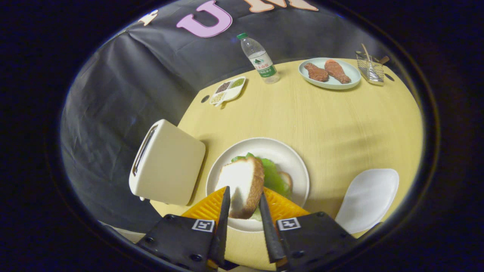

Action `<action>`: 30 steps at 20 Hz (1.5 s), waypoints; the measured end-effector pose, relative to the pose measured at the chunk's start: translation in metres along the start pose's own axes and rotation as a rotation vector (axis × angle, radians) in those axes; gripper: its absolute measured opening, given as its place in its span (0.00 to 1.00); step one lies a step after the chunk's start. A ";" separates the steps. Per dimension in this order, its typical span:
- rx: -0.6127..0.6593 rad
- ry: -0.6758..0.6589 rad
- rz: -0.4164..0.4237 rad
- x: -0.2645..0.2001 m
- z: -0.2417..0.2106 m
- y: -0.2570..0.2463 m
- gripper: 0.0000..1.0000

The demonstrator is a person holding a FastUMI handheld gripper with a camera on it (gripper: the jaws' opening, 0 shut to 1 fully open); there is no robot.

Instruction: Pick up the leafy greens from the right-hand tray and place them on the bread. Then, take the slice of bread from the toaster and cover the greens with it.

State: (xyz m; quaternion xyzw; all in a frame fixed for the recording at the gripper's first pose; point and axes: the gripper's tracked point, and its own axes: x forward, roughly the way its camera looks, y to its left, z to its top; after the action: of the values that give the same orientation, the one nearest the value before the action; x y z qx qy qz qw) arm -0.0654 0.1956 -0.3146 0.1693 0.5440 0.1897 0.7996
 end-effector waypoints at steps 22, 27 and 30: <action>-0.258 -0.558 -0.056 -0.187 0.100 0.003 1.00; -0.340 -0.745 -0.196 -0.245 0.130 -0.009 1.00; -0.352 -0.854 -0.280 -0.274 0.146 -0.018 1.00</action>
State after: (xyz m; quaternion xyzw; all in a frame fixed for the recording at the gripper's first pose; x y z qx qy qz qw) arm -0.0188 0.0370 -0.0508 0.0194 0.1444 0.0830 0.9858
